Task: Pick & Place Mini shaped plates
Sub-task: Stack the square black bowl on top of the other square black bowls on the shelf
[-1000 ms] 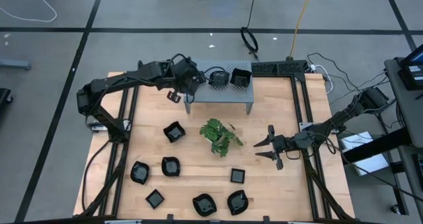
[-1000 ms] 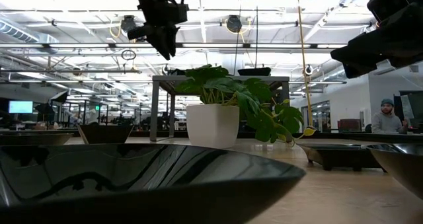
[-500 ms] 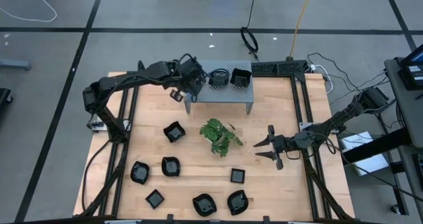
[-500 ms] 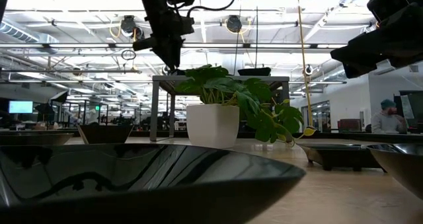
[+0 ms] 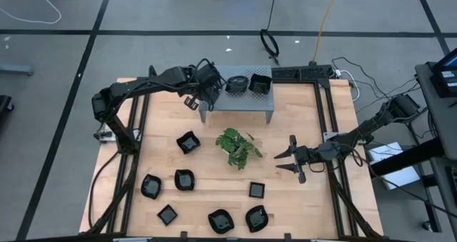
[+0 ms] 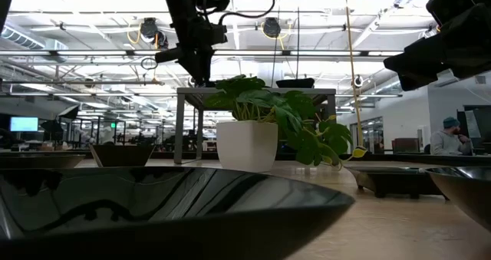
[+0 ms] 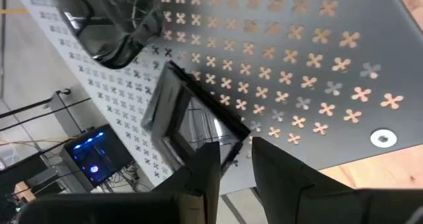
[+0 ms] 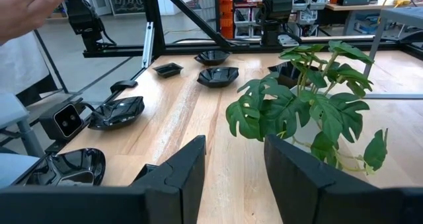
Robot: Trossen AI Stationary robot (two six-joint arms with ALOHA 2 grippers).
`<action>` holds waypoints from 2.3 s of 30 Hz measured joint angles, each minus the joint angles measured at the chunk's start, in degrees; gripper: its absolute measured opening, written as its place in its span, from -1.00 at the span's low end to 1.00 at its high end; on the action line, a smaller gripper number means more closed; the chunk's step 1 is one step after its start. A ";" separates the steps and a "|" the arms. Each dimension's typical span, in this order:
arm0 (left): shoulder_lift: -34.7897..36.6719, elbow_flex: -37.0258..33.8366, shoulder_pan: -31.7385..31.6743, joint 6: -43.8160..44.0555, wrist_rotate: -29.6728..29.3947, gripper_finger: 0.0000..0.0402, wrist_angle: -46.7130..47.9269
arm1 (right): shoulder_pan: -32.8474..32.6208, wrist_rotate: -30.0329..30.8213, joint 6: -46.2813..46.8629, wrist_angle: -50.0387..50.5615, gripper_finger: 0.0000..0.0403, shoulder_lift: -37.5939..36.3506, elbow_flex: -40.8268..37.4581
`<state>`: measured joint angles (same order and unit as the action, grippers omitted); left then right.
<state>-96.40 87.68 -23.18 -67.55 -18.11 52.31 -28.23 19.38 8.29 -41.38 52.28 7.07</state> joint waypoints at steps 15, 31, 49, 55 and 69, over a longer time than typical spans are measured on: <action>-0.70 0.02 0.00 -1.44 -1.92 -0.54 -2.09 | 0.00 0.00 0.00 0.00 -0.30 0.02 0.00; -0.70 0.02 0.07 0.39 -1.68 -0.54 -2.90 | 0.00 0.00 0.00 0.00 -0.30 0.00 0.00; -0.70 0.02 0.81 1.79 -2.12 -0.54 -2.35 | 0.00 0.00 0.00 0.00 -0.30 0.02 0.00; -0.70 0.02 2.12 5.14 -7.17 -0.54 -2.49 | 0.00 0.00 0.00 0.00 -0.30 0.01 0.00; -0.68 0.02 2.34 4.30 -7.45 -0.54 -0.23 | 0.00 0.00 0.00 0.00 -0.30 0.02 0.00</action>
<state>-97.08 87.70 -20.84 -63.25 -25.56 52.08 -28.23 19.38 8.29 -41.39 52.29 7.07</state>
